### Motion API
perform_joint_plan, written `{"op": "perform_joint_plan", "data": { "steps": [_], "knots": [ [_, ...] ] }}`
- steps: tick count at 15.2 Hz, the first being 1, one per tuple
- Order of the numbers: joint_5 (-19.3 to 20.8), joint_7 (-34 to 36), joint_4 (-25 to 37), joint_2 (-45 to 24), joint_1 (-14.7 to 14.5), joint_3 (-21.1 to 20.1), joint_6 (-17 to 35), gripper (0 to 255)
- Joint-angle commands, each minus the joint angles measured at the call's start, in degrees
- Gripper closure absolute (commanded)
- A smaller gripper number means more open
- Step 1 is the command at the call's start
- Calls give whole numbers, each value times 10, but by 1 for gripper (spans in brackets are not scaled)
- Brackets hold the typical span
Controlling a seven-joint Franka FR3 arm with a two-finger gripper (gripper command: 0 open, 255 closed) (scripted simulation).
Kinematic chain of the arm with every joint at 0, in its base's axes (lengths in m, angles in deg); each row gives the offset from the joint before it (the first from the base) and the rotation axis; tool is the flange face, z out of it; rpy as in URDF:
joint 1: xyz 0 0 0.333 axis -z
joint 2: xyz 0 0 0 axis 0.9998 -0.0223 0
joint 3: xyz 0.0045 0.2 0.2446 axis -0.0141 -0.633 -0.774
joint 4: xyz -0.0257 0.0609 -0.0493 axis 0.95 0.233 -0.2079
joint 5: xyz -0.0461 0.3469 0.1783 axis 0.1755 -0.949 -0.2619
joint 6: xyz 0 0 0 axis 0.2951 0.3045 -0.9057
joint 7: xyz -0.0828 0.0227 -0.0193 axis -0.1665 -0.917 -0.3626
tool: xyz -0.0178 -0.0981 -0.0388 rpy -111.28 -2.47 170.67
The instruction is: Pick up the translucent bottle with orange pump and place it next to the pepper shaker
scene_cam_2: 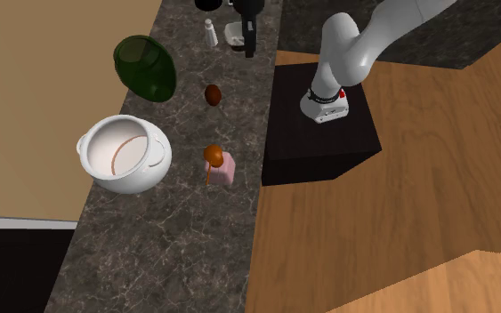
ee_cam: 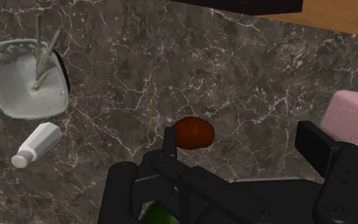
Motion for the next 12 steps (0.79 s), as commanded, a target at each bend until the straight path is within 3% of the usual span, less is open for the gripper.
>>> {"op": "perform_joint_plan", "data": {
  "steps": [1,12],
  "knots": [
    [0,0,0,0,0,0,0,0],
    [-54,161,24,-102,-33,-145,117,0]
  ]
}}
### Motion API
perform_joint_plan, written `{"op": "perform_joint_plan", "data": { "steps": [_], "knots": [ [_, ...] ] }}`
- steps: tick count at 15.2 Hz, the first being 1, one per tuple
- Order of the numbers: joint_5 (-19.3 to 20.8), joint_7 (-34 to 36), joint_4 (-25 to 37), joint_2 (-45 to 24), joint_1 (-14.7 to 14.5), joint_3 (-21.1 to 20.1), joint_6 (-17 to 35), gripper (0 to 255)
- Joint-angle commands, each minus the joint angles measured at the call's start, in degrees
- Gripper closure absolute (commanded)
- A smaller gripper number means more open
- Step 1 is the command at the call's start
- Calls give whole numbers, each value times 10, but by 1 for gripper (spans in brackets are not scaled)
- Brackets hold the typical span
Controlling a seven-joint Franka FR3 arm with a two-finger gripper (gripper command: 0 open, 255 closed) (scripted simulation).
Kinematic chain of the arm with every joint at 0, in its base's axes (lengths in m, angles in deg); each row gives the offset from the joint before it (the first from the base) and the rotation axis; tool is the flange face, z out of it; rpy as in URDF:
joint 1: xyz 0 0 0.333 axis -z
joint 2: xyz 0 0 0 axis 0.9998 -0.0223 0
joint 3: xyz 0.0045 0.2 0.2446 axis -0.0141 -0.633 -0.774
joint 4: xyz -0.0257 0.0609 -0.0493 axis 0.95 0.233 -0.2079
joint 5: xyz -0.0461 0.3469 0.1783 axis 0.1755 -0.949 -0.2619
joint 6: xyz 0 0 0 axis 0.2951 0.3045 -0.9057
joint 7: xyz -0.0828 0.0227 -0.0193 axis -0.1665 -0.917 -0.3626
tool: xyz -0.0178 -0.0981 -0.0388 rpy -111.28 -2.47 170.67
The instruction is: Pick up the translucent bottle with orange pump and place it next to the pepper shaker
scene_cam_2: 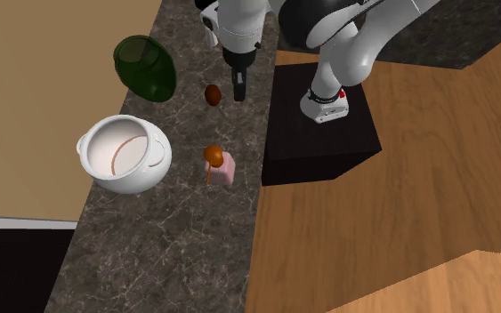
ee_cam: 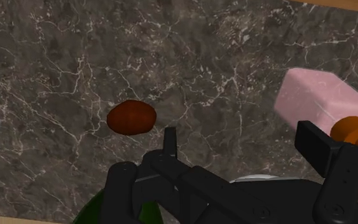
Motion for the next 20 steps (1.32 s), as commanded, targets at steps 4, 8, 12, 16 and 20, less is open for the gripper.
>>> {"op": "perform_joint_plan", "data": {
  "steps": [4,8,12,16,20],
  "knots": [
    [0,80,38,-75,-2,-70,54,0],
    [20,148,81,-143,3,-125,87,0],
    [65,225,137,-223,12,-180,111,0],
    [94,261,152,-263,15,-200,132,0],
    [104,268,133,-277,17,-202,162,0]
  ]
}}
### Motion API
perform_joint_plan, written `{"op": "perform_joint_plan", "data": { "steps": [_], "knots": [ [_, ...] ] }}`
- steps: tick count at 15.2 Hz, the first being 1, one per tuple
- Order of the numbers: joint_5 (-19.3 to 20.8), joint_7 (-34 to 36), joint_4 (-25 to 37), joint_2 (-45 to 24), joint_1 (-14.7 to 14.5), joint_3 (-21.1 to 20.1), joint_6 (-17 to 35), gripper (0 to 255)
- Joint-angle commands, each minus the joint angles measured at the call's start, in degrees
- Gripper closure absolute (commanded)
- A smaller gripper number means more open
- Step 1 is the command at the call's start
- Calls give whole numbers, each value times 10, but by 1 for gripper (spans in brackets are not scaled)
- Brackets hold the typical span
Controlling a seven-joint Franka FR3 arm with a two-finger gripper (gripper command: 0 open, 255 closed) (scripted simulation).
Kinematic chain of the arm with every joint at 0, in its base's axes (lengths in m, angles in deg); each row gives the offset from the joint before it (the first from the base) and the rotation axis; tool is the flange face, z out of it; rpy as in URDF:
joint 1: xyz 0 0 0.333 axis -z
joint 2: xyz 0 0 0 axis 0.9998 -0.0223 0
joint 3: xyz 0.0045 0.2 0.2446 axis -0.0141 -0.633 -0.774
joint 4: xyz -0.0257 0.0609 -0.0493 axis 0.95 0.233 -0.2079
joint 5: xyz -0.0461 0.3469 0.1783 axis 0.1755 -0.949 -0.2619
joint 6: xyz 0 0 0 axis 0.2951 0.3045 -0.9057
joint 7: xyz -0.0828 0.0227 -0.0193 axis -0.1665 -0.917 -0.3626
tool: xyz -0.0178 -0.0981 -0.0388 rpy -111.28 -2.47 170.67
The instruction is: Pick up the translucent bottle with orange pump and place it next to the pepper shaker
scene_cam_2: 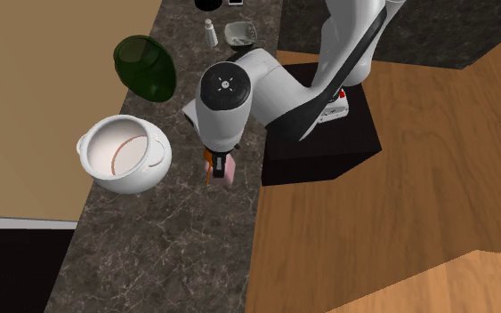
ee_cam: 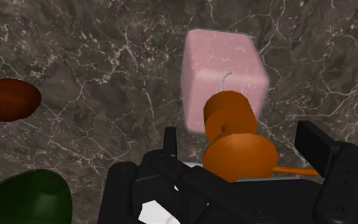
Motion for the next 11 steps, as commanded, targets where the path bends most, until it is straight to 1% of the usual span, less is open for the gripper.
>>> {"op": "perform_joint_plan", "data": {
  "steps": [1,9,10,11],
  "knots": [
    [7,5,-7,-9,1,-2,15,0],
    [9,6,-10,-12,2,-2,19,0],
    [9,6,-10,-12,2,-2,19,255],
    [9,6,-10,-12,2,-2,19,255]
  ]
}}
